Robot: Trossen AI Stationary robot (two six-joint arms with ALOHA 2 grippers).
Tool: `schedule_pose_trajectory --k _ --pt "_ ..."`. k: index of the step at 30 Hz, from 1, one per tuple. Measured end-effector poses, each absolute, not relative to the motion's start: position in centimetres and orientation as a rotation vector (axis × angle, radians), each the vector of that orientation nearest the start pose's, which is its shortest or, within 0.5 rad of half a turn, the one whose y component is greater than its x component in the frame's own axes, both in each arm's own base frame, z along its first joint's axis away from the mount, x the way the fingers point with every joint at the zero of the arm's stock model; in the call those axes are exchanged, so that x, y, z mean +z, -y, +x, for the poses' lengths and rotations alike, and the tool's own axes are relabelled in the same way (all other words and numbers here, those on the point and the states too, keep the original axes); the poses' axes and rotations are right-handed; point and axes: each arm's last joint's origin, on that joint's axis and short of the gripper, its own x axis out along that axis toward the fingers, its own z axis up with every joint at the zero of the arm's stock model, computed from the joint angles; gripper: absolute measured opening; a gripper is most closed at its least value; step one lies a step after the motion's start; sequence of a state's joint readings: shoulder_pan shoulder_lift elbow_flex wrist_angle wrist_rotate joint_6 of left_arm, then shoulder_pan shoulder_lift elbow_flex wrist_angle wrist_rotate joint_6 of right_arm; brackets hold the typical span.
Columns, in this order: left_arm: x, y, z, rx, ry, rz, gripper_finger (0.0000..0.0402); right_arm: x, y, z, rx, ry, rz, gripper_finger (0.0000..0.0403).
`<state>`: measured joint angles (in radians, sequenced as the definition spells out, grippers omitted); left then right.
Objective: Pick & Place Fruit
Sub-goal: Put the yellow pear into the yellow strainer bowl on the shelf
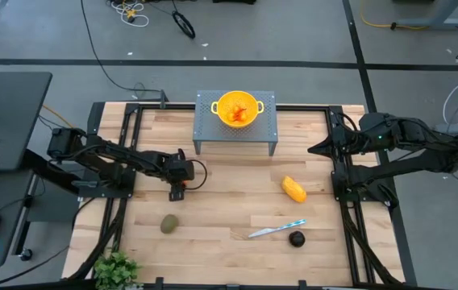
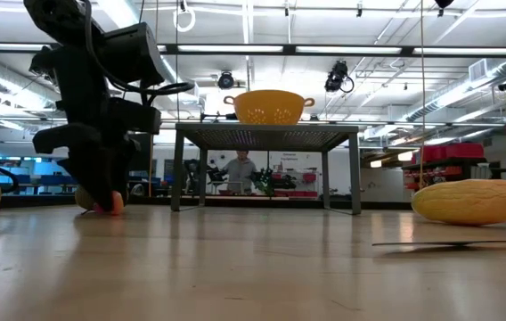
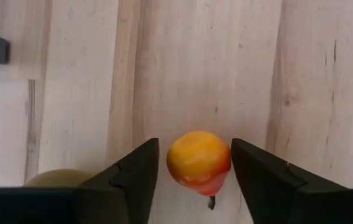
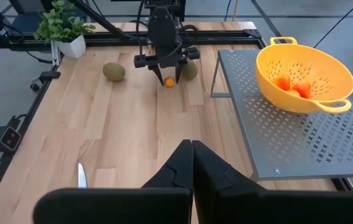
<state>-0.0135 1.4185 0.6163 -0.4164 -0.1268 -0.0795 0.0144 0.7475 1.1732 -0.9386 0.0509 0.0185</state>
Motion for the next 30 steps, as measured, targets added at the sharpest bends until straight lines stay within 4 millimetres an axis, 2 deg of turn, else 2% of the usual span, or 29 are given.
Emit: schedule_pose_trajectory --k 8,23,30 --pt "13.9 0.0 22.5 0.15 -1.226 0.001 0.0157 39.1 0.0 10.9 -0.04 -0.512 0.001 0.0" --pt "13.9 0.0 22.3 0.162 -1.247 -0.025 0.0151 39.1 0.0 10.9 -0.04 -0.512 0.002 0.0" --pt "15.1 0.0 23.1 0.161 -1.24 -0.045 0.0148 39.1 0.0 10.9 -0.04 -0.512 0.002 0.0"
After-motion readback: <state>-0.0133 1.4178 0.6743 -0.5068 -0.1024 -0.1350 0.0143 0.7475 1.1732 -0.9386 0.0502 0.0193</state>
